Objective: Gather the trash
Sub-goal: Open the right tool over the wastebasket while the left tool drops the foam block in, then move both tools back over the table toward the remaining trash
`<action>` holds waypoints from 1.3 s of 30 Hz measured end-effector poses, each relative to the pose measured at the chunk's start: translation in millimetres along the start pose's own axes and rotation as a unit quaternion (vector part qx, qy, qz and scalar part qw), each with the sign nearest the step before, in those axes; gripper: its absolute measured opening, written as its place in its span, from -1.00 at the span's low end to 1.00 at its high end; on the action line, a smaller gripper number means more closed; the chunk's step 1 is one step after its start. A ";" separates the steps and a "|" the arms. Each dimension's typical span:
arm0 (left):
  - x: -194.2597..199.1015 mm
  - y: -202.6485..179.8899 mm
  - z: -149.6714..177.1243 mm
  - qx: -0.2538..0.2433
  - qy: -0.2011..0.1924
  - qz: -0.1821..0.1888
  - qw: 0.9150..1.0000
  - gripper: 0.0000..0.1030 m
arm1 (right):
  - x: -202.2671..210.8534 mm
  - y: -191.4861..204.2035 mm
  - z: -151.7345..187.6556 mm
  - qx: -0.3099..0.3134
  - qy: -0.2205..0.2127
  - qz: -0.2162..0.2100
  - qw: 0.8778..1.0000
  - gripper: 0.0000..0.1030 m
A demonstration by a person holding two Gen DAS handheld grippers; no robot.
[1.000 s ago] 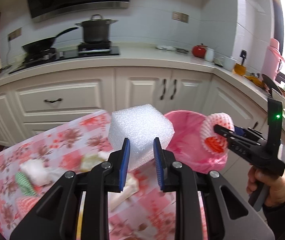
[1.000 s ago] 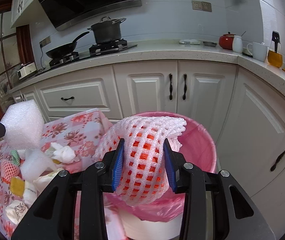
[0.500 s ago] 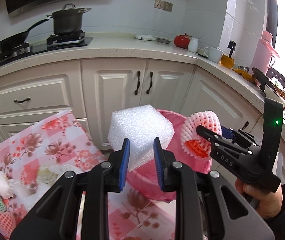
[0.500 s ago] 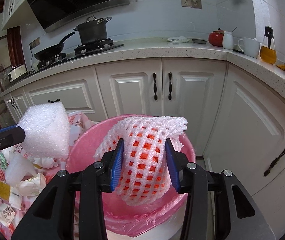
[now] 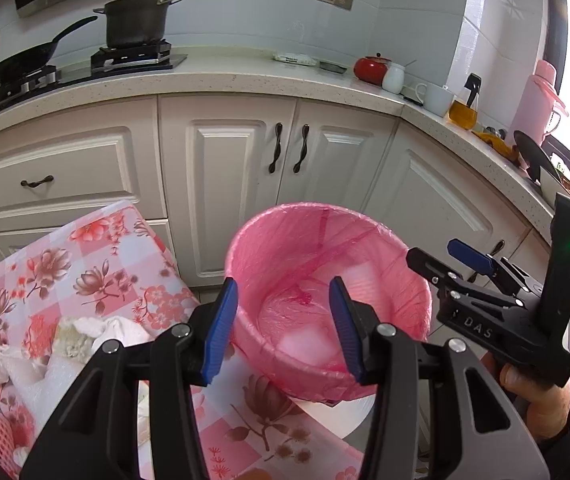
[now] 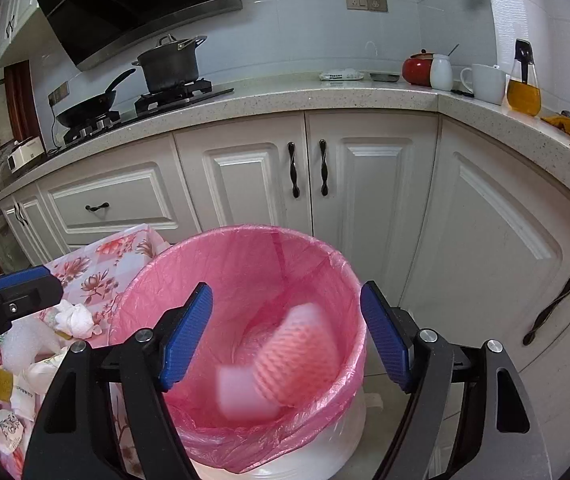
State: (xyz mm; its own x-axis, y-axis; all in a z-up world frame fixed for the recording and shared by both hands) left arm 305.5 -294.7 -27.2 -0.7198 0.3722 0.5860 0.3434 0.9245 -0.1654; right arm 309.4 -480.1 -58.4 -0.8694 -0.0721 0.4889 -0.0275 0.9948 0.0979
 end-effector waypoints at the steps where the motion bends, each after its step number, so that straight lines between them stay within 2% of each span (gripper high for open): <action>1: 2.1 1.5 0.2 0.001 -0.002 -0.002 1.000 -0.11 | 1.2 -0.6 0.0 -0.002 -0.001 0.001 1.000 0.40; 9: 37.6 29.9 5.0 0.021 -0.030 -0.021 0.999 -0.04 | 18.1 0.1 2.3 -0.012 -0.010 -0.003 1.000 0.40; 14: 71.2 55.7 8.9 0.025 -0.050 -0.042 0.998 0.10 | 32.9 15.1 2.7 -0.009 -0.018 -0.016 1.000 0.41; 18: 104.1 85.6 12.7 0.034 -0.070 -0.067 0.995 0.22 | 45.6 35.6 3.3 -0.001 -0.025 -0.029 0.999 0.42; 28: 171.6 162.6 40.1 0.065 -0.096 -0.133 0.984 0.33 | 67.2 89.1 14.5 0.009 -0.026 -0.066 0.997 0.52; 39: 204.2 228.6 75.6 0.112 -0.098 -0.179 0.973 0.35 | 70.3 145.5 33.7 0.030 -0.006 -0.094 0.995 0.58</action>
State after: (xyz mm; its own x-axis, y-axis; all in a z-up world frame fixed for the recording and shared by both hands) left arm 191.4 -1.1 -5.3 -0.8775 0.0117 0.4794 -0.0745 0.9842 -0.1604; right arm 227.6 -338.0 -39.0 -0.8517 -0.2560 0.4573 -0.2187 0.9666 0.1338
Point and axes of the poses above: each gripper's, at about its wrist camera, not at the fingertips, and x roughly against the way its jaws point, y to its left, z to its underside, the point moved 9 cm from there along -x, roughly the way its jaws point, and after that the axes turned 4 degrees about -y, right-handed, at the moved point
